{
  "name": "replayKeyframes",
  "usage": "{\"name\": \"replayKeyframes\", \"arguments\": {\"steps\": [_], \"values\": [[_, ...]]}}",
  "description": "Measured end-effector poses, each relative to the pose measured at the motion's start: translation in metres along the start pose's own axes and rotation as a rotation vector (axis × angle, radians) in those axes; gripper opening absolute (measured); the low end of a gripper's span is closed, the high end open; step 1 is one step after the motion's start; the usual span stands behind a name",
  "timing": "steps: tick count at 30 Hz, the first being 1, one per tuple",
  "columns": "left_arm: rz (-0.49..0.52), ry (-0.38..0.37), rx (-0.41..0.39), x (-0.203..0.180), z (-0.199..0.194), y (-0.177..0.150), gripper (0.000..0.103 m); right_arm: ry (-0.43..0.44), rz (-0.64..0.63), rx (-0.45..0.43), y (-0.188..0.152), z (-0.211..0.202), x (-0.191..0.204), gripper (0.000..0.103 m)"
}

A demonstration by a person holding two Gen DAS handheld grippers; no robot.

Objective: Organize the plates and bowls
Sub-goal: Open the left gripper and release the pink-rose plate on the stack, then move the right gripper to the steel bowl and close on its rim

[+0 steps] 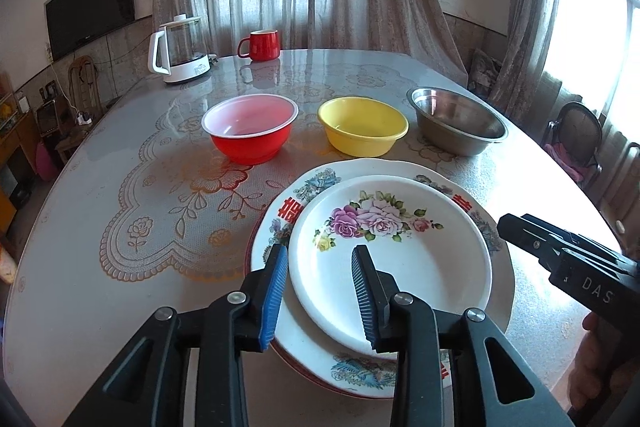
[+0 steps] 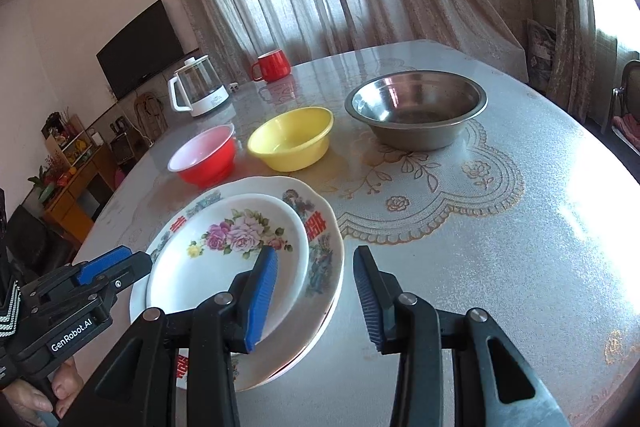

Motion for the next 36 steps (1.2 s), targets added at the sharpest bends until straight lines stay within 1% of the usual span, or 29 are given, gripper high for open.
{"name": "replayKeyframes", "arguments": {"steps": [6,10,14,17,23,28,31,36], "values": [[0.005,-0.046,0.014,-0.006,0.006,0.009,0.034,-0.034,0.017,-0.003,0.006,0.001,-0.012,0.039],[0.019,-0.083,0.025,-0.014,0.012,0.022,0.034,-0.068,0.074,-0.005,0.017,0.004,-0.030,0.039],[0.060,-0.117,0.014,-0.027,0.019,0.039,0.034,-0.099,0.129,0.007,0.027,0.011,-0.051,0.039],[0.081,-0.157,0.028,-0.037,0.029,0.049,0.034,-0.110,0.182,0.013,0.035,0.017,-0.066,0.039],[0.092,-0.238,0.031,-0.053,0.047,0.078,0.033,-0.111,0.242,-0.017,0.060,0.022,-0.083,0.039],[0.105,-0.273,0.018,-0.066,0.063,0.106,0.029,-0.121,0.250,-0.057,0.086,0.026,-0.088,0.039],[0.091,-0.327,0.043,-0.078,0.078,0.118,0.029,-0.128,0.278,-0.072,0.101,0.031,-0.096,0.039],[0.052,-0.369,0.081,-0.093,0.102,0.129,0.028,-0.148,0.310,-0.080,0.121,0.047,-0.108,0.039]]}}
Point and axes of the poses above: each gripper's, at about its wrist camera, not at the fingertips, and z roughly the way its jaws point, x to its left, y to its top, the point moved 7 cm from there along z, roughly the way its jaws point, and after that the axes turned 11 degrees about z, right-handed, at the moved point
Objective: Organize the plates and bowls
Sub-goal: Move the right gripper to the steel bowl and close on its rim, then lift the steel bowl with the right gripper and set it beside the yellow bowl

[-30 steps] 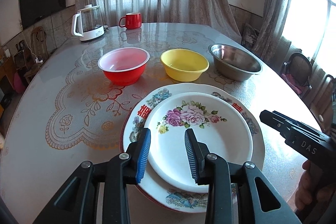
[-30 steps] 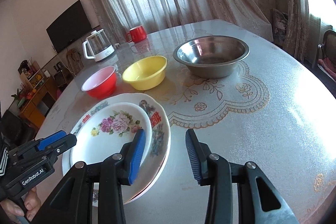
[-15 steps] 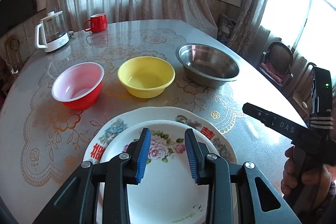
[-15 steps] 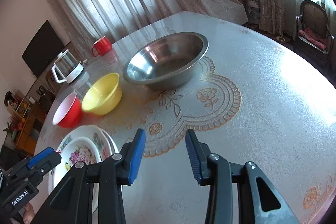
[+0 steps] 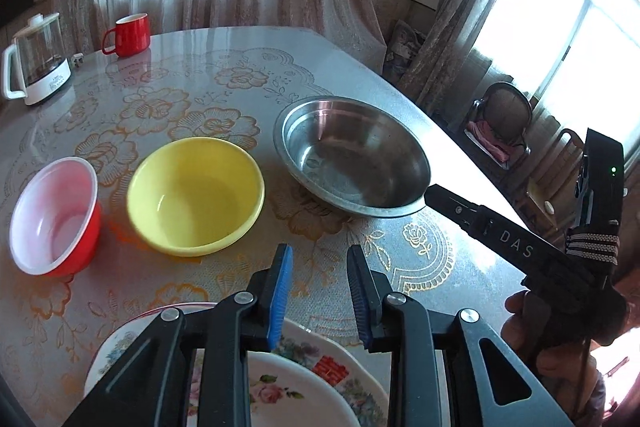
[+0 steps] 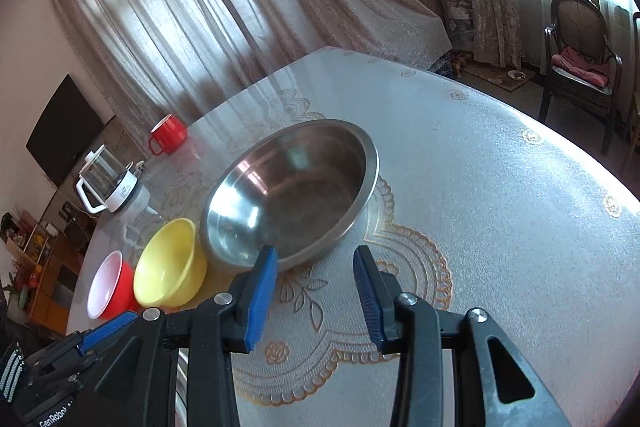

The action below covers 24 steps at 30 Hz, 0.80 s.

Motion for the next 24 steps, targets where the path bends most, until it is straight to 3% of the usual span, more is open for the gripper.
{"name": "replayKeyframes", "arguments": {"steps": [5,14,17,24], "values": [[-0.024,-0.023,0.009,-0.005,0.023,0.012,0.029,-0.026,0.043,-0.007,0.015,0.019,-0.008,0.039],[-0.047,-0.047,0.044,-0.008,0.056,0.022,0.029,-0.030,0.057,0.058,0.018,0.048,-0.013,0.039],[-0.075,-0.038,0.041,-0.005,0.063,0.028,0.033,-0.028,0.070,0.072,0.019,0.054,-0.016,0.034],[-0.110,-0.077,0.031,-0.003,0.063,0.028,0.033,-0.023,0.071,0.088,0.019,0.052,-0.014,0.024]]}}
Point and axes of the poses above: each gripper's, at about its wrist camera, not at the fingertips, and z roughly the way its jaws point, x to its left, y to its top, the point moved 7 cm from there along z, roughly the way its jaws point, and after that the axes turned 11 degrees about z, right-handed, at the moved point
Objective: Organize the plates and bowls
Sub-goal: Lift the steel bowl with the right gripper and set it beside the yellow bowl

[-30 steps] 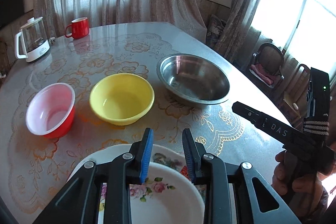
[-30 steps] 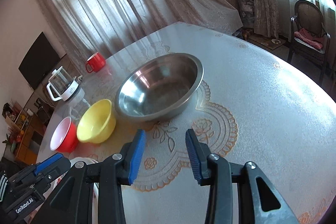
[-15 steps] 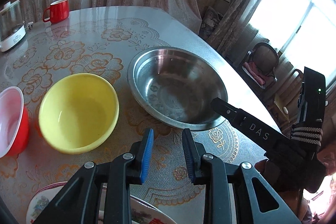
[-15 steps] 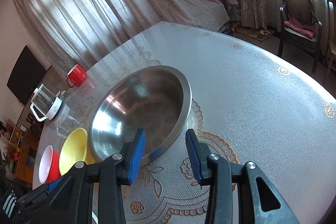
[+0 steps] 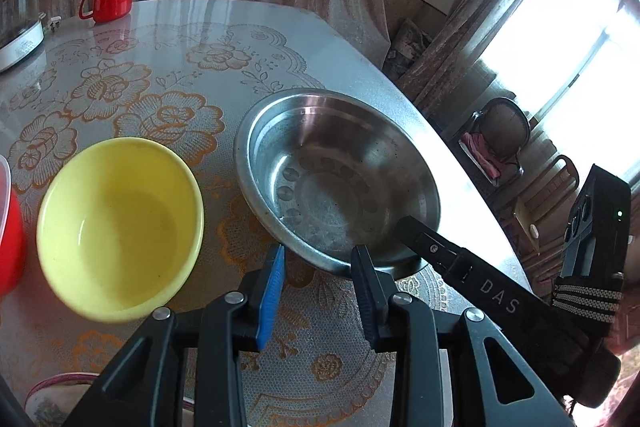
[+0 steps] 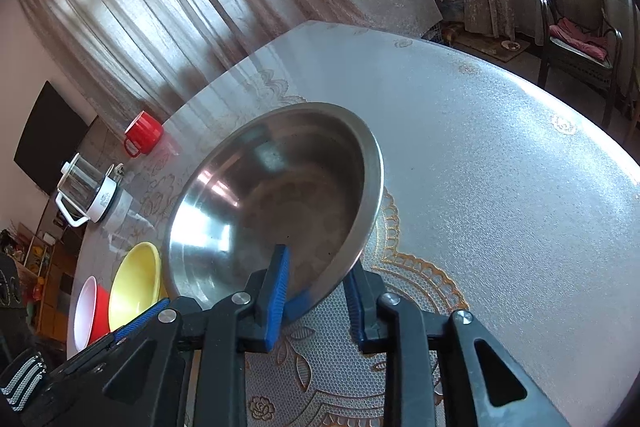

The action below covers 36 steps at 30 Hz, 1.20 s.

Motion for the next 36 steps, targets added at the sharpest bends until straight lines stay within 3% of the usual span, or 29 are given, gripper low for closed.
{"name": "replayKeyframes", "arguments": {"steps": [8,17,25,30,36], "values": [[0.013,-0.025,-0.004,-0.015,-0.004,-0.010,0.033,0.077,0.046,0.039,-0.009,-0.010,0.001,0.022],[-0.090,-0.024,-0.004,0.000,-0.004,-0.006,0.036,0.105,0.055,0.038,-0.013,-0.019,-0.002,0.020],[-0.100,-0.043,0.004,0.001,-0.006,-0.011,0.039,0.214,0.108,0.099,-0.033,-0.037,-0.006,0.019],[-0.098,-0.022,0.034,-0.004,0.001,-0.013,0.035,0.209,0.110,0.105,-0.039,-0.042,-0.012,0.019],[-0.088,0.011,0.033,-0.002,0.006,-0.008,0.031,0.127,0.125,0.040,-0.022,-0.041,-0.028,0.033]]}}
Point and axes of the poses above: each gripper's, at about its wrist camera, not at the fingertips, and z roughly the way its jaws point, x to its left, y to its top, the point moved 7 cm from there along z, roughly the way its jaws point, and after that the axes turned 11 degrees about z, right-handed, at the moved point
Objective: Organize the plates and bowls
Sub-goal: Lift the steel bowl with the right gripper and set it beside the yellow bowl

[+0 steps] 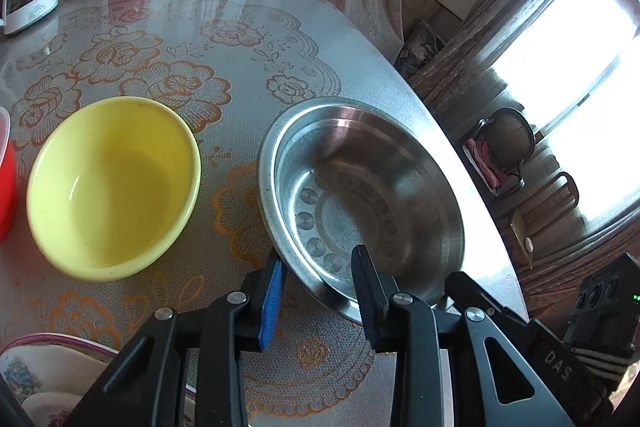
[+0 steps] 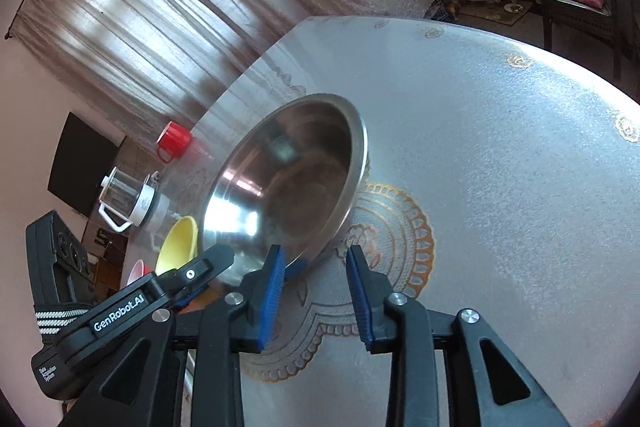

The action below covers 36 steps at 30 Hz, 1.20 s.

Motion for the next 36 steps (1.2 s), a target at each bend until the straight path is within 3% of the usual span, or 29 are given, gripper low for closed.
{"name": "replayKeyframes", "arguments": {"steps": [2,8,11,13,21,36], "values": [[0.003,0.015,0.001,0.002,0.002,0.000,0.025,-0.023,0.016,-0.028,0.011,0.003,-0.006,0.033],[0.022,0.006,-0.014,0.000,-0.001,0.001,0.022,-0.090,-0.003,-0.049,0.030,0.029,-0.007,0.032],[0.050,0.014,-0.022,-0.004,-0.005,0.000,0.021,-0.106,-0.052,-0.038,0.024,0.037,-0.001,0.016],[0.047,0.008,-0.018,-0.003,-0.006,-0.004,0.021,-0.138,-0.075,-0.050,0.019,0.035,0.000,0.016],[-0.003,-0.015,0.002,0.002,-0.023,-0.028,0.022,-0.118,-0.070,0.001,0.004,0.021,-0.005,0.016],[0.050,0.035,-0.004,0.006,-0.051,-0.053,0.026,-0.084,-0.078,0.039,-0.032,0.004,-0.001,0.017]]}}
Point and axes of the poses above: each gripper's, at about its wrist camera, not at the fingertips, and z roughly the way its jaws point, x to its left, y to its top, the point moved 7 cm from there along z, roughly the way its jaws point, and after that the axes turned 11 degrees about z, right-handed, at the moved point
